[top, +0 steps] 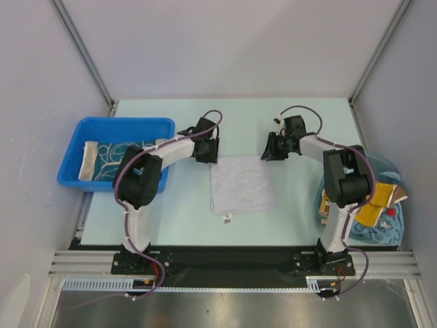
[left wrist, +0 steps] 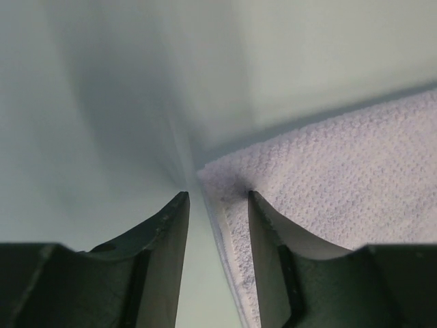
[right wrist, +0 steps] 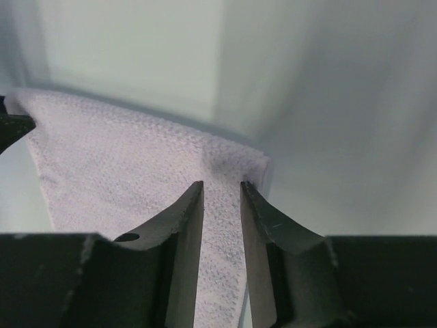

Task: Fold and stack the towels
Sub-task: Fold the towel

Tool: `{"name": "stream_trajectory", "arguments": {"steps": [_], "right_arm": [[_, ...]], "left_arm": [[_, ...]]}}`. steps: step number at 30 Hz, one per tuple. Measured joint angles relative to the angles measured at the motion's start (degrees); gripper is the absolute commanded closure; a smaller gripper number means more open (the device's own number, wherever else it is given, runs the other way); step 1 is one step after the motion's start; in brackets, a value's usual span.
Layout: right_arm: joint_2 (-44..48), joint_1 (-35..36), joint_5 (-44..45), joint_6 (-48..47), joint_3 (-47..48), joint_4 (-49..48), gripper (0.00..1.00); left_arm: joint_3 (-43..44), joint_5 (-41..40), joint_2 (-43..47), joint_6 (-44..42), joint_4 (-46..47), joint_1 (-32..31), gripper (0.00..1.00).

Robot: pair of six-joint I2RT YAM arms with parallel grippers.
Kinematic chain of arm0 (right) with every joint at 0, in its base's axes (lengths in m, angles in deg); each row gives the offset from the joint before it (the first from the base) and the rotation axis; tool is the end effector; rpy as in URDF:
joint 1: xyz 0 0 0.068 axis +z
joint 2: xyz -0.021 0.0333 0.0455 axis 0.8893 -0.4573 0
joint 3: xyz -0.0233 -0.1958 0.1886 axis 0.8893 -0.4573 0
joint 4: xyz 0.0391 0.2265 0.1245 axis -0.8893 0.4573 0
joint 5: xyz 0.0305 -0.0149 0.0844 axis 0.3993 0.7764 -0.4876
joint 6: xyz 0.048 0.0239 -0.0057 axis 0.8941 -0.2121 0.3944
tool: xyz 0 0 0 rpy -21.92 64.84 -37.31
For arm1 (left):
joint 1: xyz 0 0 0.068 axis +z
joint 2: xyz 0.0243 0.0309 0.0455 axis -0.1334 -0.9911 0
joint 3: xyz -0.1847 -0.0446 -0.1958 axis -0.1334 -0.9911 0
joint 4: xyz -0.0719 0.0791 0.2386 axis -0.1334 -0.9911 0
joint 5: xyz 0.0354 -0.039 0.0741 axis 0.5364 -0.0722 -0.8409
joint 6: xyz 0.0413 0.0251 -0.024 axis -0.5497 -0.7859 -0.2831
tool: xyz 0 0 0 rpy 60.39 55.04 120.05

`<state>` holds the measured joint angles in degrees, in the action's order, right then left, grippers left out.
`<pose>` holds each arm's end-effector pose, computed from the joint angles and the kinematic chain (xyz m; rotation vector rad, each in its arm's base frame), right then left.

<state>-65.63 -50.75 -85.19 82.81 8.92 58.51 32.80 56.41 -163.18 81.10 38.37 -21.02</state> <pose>0.3907 0.0969 0.1577 -0.0953 2.5486 0.6727 0.3722 -0.2023 0.1657 0.1618 2.6228 -0.2615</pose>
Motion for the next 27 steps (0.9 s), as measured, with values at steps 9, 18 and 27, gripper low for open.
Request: {"name": "stream_trajectory", "arguments": {"steps": [9,18,27], "right_arm": [[-1.0,-5.1,-7.9,-11.0,9.3,9.2,0.46],[-14.7,-7.3,-18.0,-23.1,26.5,20.9,0.5],[-22.5,-7.3,-25.0,-31.8,33.6,31.5,0.63]], "left_arm": [[11.3,5.1,-3.5,-10.3,-5.1,0.6,0.46],[11.8,13.5,-6.8,-18.3,-8.3,4.0,0.45],[13.6,17.6,-8.8,-23.7,-10.2,5.2,0.53]]}}
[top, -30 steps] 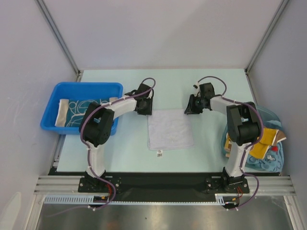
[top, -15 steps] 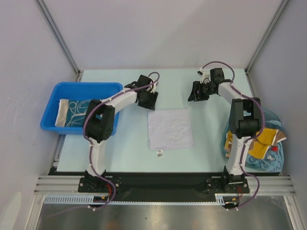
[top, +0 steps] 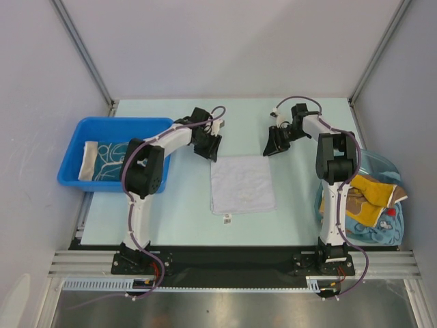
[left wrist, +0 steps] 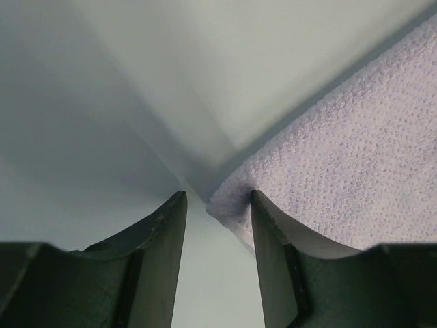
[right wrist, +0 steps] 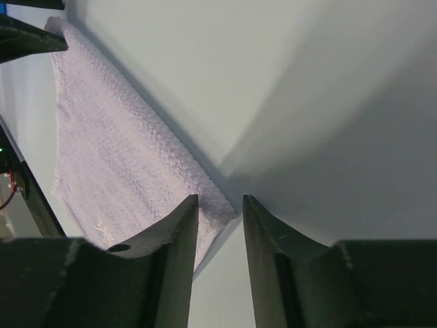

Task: Fold and stack the towels
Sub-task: Fold the towel

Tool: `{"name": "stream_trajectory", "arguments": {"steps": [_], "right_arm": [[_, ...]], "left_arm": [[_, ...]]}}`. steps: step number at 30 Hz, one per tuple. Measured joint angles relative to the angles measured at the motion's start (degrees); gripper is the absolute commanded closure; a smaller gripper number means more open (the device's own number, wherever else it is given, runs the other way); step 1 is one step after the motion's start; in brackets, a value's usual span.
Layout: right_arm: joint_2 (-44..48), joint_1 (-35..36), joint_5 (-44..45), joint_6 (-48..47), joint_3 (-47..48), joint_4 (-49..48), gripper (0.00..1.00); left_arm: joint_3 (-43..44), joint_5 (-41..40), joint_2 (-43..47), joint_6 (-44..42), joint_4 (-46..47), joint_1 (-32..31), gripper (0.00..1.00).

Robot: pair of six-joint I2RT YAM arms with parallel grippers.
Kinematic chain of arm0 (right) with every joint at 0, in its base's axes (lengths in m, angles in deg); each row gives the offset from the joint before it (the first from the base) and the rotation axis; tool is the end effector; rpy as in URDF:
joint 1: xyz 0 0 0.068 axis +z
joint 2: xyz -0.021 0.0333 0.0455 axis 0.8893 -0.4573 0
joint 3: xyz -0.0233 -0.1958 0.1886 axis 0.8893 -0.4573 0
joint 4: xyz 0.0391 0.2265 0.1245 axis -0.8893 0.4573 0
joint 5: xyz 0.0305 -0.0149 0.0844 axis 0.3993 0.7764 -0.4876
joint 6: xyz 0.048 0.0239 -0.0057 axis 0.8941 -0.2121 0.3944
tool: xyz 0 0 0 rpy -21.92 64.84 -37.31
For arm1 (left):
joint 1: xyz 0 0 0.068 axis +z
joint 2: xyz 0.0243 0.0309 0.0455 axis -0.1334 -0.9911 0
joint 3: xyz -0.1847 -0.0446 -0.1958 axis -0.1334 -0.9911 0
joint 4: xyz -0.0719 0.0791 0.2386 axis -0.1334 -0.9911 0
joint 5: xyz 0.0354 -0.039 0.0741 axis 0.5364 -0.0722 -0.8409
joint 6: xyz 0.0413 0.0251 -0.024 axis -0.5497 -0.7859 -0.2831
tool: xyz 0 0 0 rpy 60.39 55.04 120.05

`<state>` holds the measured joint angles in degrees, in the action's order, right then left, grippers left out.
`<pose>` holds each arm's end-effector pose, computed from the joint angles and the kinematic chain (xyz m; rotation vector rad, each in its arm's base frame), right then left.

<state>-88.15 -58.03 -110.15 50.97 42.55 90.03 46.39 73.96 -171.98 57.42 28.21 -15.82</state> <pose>0.4670 0.0649 0.1398 -0.6356 2.5190 1.0850 0.4145 -0.1906 0.1619 0.6946 2.6273 -0.4746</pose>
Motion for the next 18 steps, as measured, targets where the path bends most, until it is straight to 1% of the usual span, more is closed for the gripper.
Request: {"name": "stream_trajectory", "arguments": {"steps": [5,6,8,9,10,11,12,13,14,16,17,18], "right_arm": [[-0.8,-0.3,-2.0,-1.5,0.0,2.1,0.65],[-0.8,-0.4,-2.0,-1.9,0.0,2.5,0.66],[-0.8,-0.5,-2.1,-2.4,0.0,2.9,0.68],[-0.8,-0.6,-2.1,-2.6,0.0,3.1,0.71],[-0.9,-0.7,-2.1,-2.8,0.0,3.1,0.77],[-1.0,-0.8,-2.1,-2.9,0.0,3.2,0.8],[-1.0,-0.9,-2.1,-2.9,0.0,3.1,0.83],[-1.1,-1.1,-2.1,-2.8,0.0,3.1,0.88],[-1.1,-1.3,-2.1,-2.8,0.0,3.1,0.9],[-1.2,-1.6,-2.2,-2.7,0.0,3.1,0.98],[-1.2,-1.7,-2.2,-2.6,0.0,3.0,1.0],[-1.2,-1.9,-2.2,-2.7,0.0,3.0,1.0]], "left_arm": [[1.7,1.6,-1.2,-0.9,-0.6,0.7,0.58],[2.2,1.8,-1.5,-1.1,-0.8,0.8,0.62],[3.1,2.6,-2.2,-1.7,-1.1,0.8,0.65],[3.5,3.0,-2.5,-2.0,-1.1,0.9,0.71],[3.7,3.2,-2.7,-2.2,-1.1,0.9,0.75],[3.8,3.4,-2.8,-2.4,-1.1,0.9,0.78],[4.0,3.8,-3.0,-2.5,-1.1,0.9,0.87],[4.2,4.3,-3.3,-2.5,-1.1,0.9,0.91],[4.3,4.7,-3.5,-2.8,-1.1,0.9,1.0],[5.0,5.6,-3.9,-3.1,-1.3,0.9,1.0],[5.4,5.9,-4.2,-3.4,-1.5,0.9,1.0],[5.8,6.2,-4.5,-3.5,-1.6,0.9,1.0]]}}
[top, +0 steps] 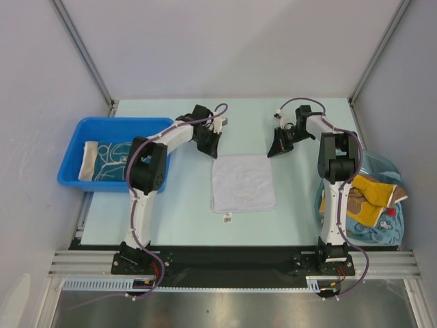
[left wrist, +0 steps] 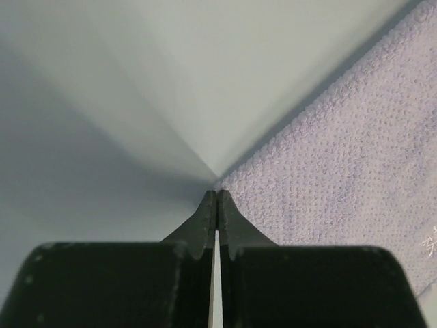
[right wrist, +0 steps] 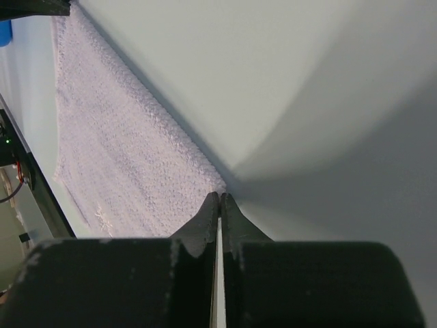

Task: Fold and stack the towels
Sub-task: Fold the towel

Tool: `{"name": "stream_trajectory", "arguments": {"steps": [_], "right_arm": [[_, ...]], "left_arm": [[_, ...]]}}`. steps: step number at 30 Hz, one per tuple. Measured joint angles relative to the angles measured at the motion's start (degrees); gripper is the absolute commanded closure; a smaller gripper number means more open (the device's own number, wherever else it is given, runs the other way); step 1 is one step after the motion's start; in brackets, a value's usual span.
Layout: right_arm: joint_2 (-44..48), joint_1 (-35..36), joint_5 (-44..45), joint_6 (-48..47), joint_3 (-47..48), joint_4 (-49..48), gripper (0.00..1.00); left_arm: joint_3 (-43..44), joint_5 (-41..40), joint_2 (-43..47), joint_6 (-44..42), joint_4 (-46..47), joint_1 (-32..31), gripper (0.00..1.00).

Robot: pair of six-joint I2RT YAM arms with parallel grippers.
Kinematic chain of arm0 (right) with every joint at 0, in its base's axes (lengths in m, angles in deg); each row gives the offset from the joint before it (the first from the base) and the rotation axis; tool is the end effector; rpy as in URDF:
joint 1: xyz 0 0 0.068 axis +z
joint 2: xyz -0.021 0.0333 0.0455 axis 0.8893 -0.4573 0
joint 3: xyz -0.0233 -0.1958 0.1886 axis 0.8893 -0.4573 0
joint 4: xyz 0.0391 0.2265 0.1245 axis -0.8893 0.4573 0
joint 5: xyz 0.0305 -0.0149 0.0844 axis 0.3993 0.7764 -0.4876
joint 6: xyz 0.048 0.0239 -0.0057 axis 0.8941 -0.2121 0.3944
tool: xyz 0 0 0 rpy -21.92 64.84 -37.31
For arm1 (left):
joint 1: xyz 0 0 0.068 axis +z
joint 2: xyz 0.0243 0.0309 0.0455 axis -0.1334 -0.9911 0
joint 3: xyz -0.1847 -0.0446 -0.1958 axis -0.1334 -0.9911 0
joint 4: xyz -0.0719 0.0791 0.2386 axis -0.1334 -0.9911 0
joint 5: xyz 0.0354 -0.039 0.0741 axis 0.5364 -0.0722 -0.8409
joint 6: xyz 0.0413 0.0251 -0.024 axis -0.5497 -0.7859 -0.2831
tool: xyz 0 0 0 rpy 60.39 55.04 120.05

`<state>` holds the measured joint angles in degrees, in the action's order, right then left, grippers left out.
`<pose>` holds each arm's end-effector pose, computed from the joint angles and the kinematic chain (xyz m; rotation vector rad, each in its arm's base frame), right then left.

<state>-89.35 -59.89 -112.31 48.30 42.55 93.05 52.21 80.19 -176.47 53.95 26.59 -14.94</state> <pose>0.4640 0.0504 0.1303 -0.6207 2.5339 1.1434 0.4319 -0.1942 0.1561 0.7814 2.5890 -0.5998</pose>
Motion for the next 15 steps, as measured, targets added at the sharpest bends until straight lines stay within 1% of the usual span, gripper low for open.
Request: {"name": "stream_trajectory", "arguments": {"steps": [5,9,15], "right_arm": [[0.0,-0.5,0.1,0.4,-0.2,-1.1,1.0],[0.5,-1.2,0.3,2.3,-1.9,-4.5,1.0],[6.0,-2.0,2.9,4.4,-7.6,-11.7,1.0]], "left_arm": [[2.3,1.5,-1.4,-0.5,-0.9,0.0,1.0],[5.3,2.4,-2.6,-1.6,-2.0,0.0,1.0],[9.7,2.8,-2.5,-3.7,-2.2,0.0,1.0]]}}
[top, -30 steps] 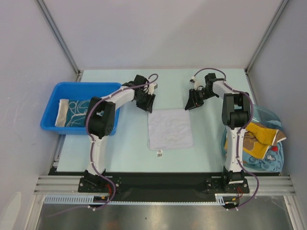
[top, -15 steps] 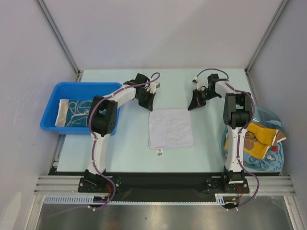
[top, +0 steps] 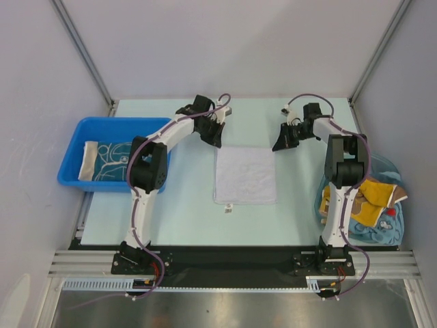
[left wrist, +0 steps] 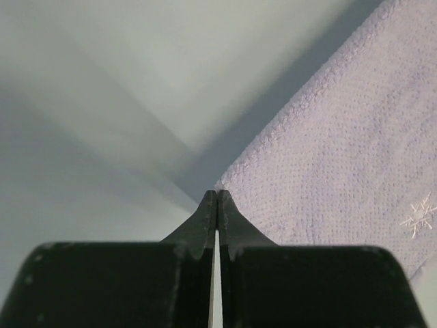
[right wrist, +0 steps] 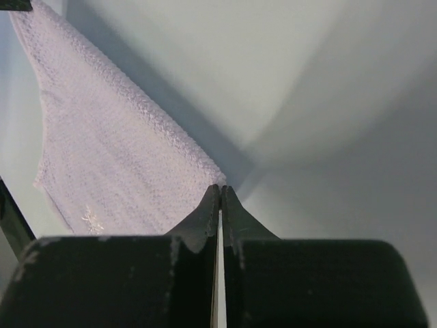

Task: Fold and stack the towels
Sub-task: Fold the towel

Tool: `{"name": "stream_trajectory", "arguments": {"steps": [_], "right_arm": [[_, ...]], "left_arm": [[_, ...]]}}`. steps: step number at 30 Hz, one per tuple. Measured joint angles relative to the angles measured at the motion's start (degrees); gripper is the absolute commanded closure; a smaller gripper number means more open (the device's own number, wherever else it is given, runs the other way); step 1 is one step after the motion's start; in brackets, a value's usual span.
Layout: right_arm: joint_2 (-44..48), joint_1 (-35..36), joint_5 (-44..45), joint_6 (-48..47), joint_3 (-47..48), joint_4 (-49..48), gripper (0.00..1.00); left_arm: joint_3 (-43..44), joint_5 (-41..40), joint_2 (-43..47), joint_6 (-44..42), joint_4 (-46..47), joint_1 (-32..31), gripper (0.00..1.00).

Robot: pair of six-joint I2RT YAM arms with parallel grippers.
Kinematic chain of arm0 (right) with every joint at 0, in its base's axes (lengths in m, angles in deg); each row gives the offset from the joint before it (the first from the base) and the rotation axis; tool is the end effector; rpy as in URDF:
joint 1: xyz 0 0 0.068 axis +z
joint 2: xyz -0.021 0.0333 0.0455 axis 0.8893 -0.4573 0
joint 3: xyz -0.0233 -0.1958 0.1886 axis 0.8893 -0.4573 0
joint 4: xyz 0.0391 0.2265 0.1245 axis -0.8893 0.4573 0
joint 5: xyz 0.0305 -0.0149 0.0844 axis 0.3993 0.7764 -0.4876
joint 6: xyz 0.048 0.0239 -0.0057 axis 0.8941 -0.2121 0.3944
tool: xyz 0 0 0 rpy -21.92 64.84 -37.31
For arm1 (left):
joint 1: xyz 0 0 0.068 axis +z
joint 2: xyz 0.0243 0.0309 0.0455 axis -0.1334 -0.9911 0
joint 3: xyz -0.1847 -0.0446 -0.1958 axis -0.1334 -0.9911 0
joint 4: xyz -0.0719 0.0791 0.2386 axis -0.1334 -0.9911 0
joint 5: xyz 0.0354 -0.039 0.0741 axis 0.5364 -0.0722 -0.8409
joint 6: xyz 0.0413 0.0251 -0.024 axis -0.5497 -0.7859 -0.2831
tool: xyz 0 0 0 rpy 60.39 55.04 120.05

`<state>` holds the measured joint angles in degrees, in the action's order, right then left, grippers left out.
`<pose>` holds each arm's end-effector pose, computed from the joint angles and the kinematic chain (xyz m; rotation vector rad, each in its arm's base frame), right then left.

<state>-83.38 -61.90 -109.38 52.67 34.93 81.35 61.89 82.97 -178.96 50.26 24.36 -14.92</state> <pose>0.4597 0.0328 0.1452 -0.5483 2.4555 1.0044 0.4527 -0.2044 0.1846 0.8696 2.4528 -0.6388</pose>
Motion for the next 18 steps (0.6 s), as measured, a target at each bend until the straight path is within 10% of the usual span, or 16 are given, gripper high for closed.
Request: {"name": "stream_trajectory", "arguments": {"steps": [18], "right_arm": [[25.0,1.3,6.3,6.0,-23.5,-20.9,1.0]], "left_arm": [[-10.4,-1.2,15.9,-4.5,0.9,-2.6,1.0]]}}
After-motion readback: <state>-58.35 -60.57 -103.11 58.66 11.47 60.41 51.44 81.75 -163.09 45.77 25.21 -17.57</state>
